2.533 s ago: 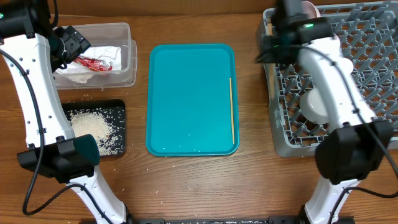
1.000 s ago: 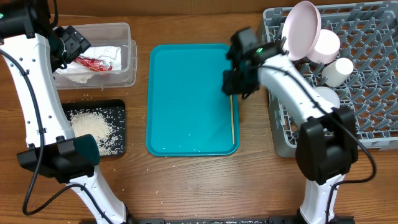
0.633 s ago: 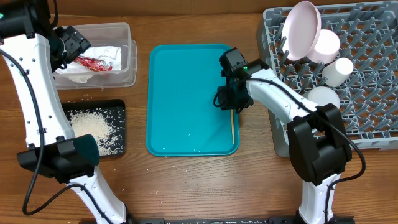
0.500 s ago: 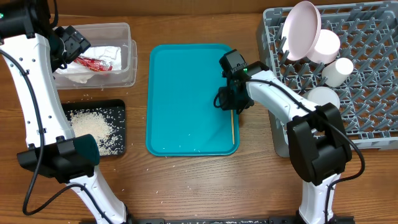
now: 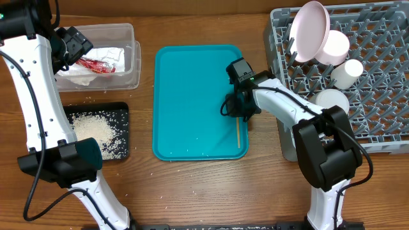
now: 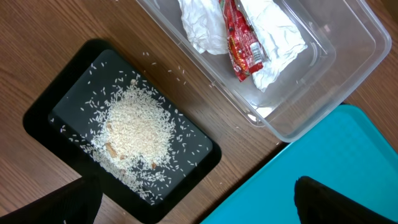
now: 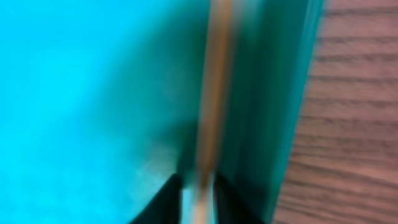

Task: Sort waste into correct bins and load items into the dishwasher
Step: 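Lower the right gripper onto the remaining chopstick and close it, then carry the chopstick right into the rack beside the first one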

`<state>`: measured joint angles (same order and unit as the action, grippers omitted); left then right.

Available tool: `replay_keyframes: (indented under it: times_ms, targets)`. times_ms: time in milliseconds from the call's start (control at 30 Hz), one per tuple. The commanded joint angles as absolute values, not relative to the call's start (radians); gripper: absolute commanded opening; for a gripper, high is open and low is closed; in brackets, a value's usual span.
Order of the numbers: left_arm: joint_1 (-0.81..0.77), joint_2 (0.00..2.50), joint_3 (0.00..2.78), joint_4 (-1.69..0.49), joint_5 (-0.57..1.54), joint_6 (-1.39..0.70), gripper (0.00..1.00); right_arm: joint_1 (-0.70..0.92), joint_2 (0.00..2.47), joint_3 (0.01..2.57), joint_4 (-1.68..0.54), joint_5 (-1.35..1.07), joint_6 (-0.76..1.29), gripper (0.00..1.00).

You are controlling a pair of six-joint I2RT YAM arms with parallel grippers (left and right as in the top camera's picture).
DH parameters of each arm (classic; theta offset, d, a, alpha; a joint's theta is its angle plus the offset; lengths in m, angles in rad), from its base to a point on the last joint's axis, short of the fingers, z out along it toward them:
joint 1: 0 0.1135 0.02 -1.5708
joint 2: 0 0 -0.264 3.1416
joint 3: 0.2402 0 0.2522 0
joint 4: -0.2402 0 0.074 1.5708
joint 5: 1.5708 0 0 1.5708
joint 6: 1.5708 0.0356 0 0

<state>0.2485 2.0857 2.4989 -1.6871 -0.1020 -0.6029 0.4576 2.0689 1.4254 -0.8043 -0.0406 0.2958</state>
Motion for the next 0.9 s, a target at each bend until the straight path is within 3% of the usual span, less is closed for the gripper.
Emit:
replay_keyframes:
  times_ms: [0, 367, 600, 867]
  targets:
    - [0.242, 2.074, 2.496, -1.689, -0.111, -0.598, 1.00, 0.455, 2.076, 1.395, -0.801, -0.047, 0.323, 0.06]
    - [0.242, 2.074, 2.496, -1.689, -0.111, -0.598, 1.00, 0.389, 2.028, 1.707, -0.992, -0.067, 0.315, 0.04]
    - [0.242, 2.074, 2.496, -1.689, -0.111, -0.598, 1.00, 0.207, 1.976, 1.994, -1.124, -0.046, 0.113, 0.04]
    - [0.242, 2.074, 2.496, -1.689, -0.111, -0.598, 1.00, 0.021, 1.993, 2.015, -1.136, -0.062, -0.033, 0.04]
